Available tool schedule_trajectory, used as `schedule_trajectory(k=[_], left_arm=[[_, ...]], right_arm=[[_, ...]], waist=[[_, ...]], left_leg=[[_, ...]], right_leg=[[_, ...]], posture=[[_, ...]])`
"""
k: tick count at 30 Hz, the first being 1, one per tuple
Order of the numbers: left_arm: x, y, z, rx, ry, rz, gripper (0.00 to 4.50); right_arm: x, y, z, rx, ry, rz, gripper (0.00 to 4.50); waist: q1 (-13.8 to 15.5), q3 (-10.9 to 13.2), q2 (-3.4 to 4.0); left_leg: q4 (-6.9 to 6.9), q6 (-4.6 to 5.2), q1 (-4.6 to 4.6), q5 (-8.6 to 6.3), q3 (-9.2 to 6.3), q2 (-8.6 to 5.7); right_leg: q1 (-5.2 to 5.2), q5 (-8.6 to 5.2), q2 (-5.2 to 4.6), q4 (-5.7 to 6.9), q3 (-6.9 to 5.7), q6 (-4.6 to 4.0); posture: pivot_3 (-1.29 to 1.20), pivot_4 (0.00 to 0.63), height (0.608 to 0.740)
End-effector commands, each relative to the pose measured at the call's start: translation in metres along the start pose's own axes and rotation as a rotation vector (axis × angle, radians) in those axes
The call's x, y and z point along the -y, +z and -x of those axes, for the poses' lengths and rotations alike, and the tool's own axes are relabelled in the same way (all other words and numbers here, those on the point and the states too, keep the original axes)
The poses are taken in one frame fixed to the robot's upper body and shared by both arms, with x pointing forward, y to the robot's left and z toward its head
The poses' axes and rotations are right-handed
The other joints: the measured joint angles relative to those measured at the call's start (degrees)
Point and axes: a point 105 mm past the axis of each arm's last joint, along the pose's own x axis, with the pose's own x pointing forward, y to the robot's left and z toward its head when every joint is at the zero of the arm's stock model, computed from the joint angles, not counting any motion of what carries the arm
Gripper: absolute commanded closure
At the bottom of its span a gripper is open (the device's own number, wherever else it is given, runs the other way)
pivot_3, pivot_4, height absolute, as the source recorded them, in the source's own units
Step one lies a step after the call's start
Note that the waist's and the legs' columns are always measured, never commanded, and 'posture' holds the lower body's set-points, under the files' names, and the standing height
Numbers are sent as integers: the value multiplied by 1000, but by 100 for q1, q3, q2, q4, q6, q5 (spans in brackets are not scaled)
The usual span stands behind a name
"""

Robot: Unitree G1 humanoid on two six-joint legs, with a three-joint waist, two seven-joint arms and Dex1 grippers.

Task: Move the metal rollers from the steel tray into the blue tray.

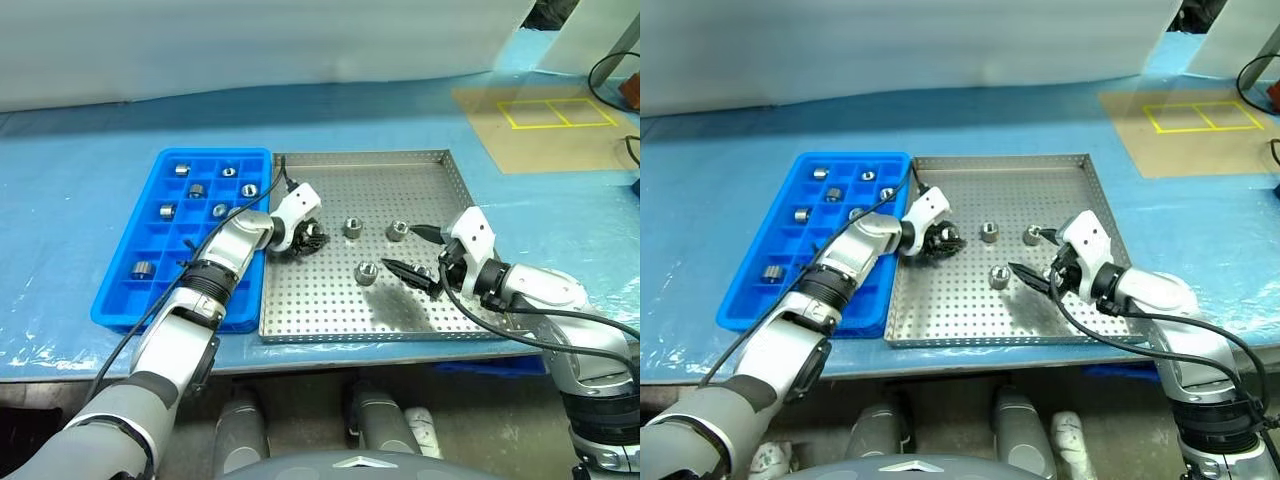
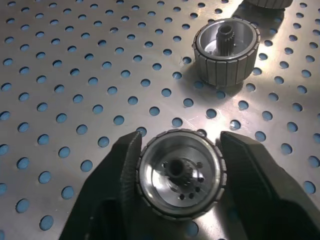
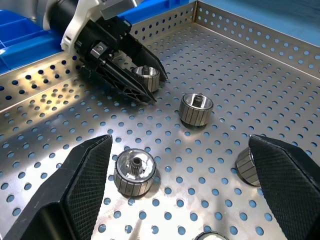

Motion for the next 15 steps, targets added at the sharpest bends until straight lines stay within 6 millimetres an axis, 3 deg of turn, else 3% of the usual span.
schedule_trajectory(k=[1,8,15], left_arm=[[-3,4,7,2,12,-25,2771],[-1,38,23,195,68,86,2771],[10,50,57,366,260,176,2771]], right_arm=[[-1,12,2,39,13,34,0],[-6,25,-14,75,117,49,0],[-15,47,-46,120,306,97,0]], waist=[[-1,0,0],[23,4,4],[243,8,9]], left_leg=[[0,0,-1,0,0,0],[-6,-1,-2,0,0,0],[-7,-1,-4,1,-1,2]], right_leg=[[0,0,0,0,0,0],[-3,0,0,0,-1,-1],[-3,-1,-4,3,-8,-4]], posture=[[-404,150,740],[-274,150,740],[-72,150,740]])
